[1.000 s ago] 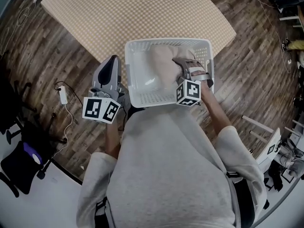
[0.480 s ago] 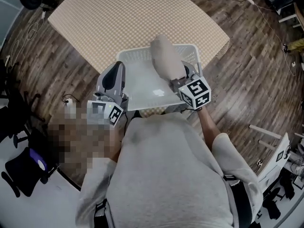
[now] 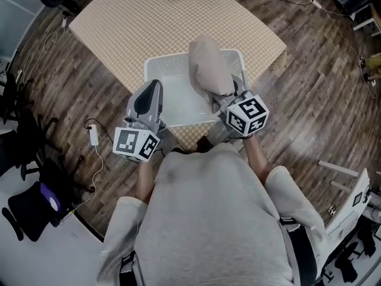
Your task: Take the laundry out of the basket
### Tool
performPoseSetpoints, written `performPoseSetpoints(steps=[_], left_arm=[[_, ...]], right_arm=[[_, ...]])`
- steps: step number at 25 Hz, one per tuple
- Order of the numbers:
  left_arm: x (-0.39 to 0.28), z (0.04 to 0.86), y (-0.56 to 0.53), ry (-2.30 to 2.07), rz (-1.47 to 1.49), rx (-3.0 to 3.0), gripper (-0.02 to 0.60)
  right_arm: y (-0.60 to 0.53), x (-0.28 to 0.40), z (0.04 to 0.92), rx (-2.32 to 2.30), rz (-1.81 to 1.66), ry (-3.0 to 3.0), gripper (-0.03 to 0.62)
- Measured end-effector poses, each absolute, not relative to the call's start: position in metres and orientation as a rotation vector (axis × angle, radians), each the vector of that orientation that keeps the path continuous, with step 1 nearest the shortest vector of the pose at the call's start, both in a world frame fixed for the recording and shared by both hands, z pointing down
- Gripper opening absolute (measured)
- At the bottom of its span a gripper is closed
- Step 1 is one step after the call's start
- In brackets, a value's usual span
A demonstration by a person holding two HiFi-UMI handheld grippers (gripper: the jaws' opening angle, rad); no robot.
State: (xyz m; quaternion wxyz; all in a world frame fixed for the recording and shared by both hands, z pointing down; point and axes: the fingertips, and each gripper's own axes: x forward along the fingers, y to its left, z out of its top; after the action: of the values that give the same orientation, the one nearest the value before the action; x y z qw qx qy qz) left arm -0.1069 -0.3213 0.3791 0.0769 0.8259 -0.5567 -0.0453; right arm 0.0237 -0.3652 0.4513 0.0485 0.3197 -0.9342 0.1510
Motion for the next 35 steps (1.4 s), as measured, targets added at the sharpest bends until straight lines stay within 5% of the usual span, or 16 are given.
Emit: performPoseSetpoints(steps=[18,35], left_arm=[[-0.143,0.373,-0.118,-1.598,-0.219,2.552,0.011],[-0.092,0.359,0.035,-1.523,-0.233,2.612,0.011]], right_arm=[[-0.161,-0.011,0.401,1.122,0.235,-2.87,0.152],[-0.002,0.03,0.388,1.213,0.191,-2.843,0.153]])
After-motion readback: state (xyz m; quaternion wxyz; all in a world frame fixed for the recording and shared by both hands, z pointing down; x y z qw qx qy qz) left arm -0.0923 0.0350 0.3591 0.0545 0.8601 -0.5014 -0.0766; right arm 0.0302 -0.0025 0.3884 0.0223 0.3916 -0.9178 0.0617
